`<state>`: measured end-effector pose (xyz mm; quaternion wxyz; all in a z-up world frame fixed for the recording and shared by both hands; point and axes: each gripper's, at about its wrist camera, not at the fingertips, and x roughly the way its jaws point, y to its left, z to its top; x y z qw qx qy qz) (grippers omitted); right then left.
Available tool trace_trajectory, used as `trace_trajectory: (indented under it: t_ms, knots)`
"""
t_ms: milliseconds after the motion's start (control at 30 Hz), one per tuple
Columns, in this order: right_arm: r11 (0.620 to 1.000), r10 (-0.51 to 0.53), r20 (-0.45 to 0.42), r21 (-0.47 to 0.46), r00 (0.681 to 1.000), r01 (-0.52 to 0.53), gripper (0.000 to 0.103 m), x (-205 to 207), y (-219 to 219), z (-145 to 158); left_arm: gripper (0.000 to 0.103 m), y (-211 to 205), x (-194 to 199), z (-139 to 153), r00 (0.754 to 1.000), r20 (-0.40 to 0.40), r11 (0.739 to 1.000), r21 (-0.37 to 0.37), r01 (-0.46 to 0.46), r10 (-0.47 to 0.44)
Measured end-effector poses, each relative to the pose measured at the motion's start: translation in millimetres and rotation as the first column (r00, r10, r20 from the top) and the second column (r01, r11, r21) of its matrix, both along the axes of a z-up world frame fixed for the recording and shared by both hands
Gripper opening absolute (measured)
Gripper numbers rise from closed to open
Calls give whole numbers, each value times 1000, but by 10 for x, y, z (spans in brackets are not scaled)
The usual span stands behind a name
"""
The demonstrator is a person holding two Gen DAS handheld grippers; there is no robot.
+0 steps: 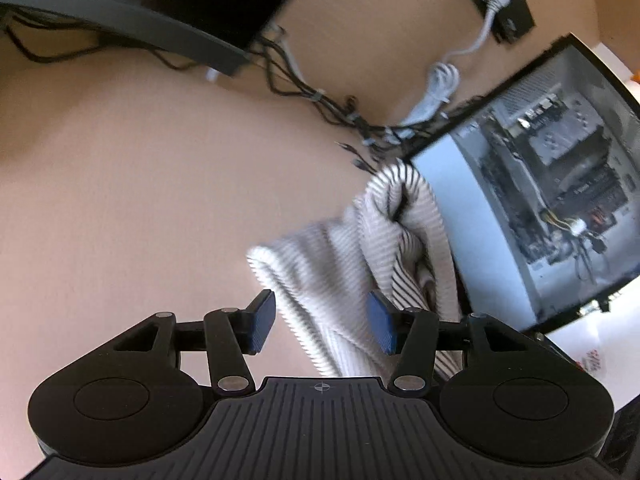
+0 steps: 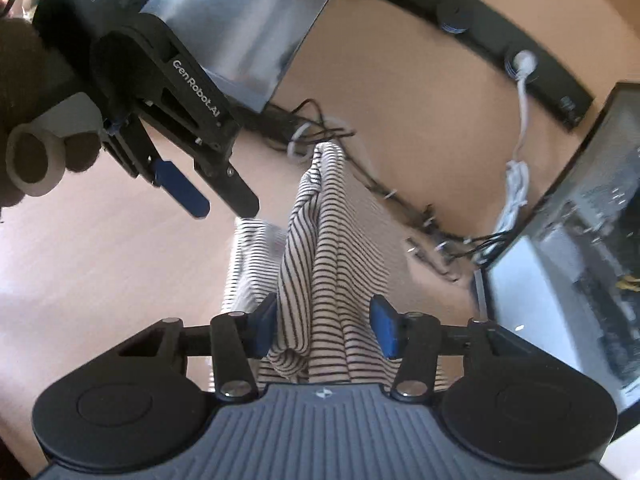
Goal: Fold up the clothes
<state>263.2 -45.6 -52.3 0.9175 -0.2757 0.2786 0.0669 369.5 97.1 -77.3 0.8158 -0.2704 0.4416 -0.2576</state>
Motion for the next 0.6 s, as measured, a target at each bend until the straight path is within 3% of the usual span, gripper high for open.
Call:
trace_trajectory:
  t_ms: [133,167,200,267,300,367,433,500,600]
  knots:
    - [997,9,-12,-79,1000,-10,54,30,12,-249,49,-134,5,-70,998,-29,997,-59,52,-54]
    - [995,21,-5,-100,1000,-21,51,21,3,-254,48,-167,13,-84,997,-34,996,-63,65,-67]
    - [991,36,4,-129,999,-35,36,4,-8,-220,47,-201,21,-99,996,-37,995,-67,77,-80]
    - [980,67,29,-189,997,-60,26,-52,-21,-113,49,-279,45,-134,993,-36,992,-66,106,-109]
    - [975,87,55,-208,995,-74,21,-111,-18,1,44,-311,57,-158,992,-39,992,-57,116,-118]
    - [973,137,94,-200,986,-117,19,-217,-6,232,44,-378,60,-213,990,-51,991,-25,131,-132]
    - [967,176,57,-196,983,-162,16,-298,62,233,44,-392,59,-256,988,-57,990,-23,141,-142]
    - [959,204,9,-204,979,-198,2,-363,131,126,43,-380,57,-274,988,-56,989,-27,144,-146]
    - [950,222,-60,-210,973,-230,2,-413,240,-141,43,-271,40,-235,991,-56,993,-7,118,-118]
